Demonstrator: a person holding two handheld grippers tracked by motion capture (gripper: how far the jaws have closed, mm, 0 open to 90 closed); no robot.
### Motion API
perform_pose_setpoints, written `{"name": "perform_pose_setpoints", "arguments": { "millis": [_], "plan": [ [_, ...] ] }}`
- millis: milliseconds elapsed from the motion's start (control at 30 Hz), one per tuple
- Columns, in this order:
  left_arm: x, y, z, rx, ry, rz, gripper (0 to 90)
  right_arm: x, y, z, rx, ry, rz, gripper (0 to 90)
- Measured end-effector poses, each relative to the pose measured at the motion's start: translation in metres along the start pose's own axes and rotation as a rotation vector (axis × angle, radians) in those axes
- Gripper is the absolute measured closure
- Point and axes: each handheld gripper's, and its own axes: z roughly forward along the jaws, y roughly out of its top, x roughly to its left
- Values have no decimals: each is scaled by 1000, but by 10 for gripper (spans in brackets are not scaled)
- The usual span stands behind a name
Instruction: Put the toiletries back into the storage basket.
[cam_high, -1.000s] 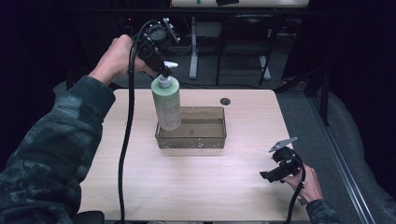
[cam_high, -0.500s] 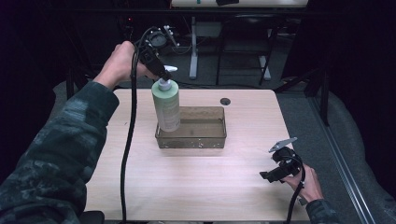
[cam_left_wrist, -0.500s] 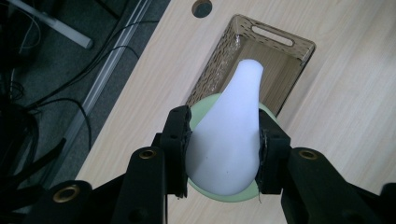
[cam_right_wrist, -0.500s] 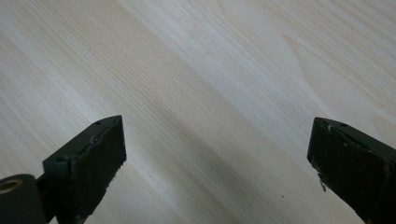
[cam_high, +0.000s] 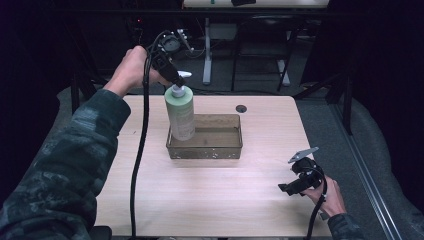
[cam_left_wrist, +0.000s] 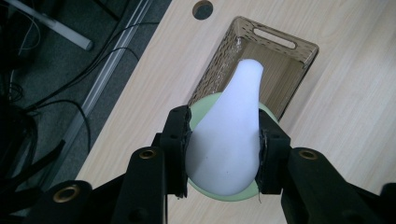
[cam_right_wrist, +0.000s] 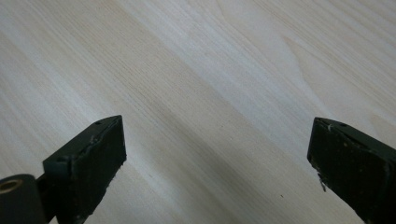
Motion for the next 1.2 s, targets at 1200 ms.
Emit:
{"name": "perform_pose_setpoints", "arguments": {
  "millis": [1200],
  "plan": [
    [1,-10,28,-3,-24,-15,630,1,1,0,-3,6,0,44]
  ]
}}
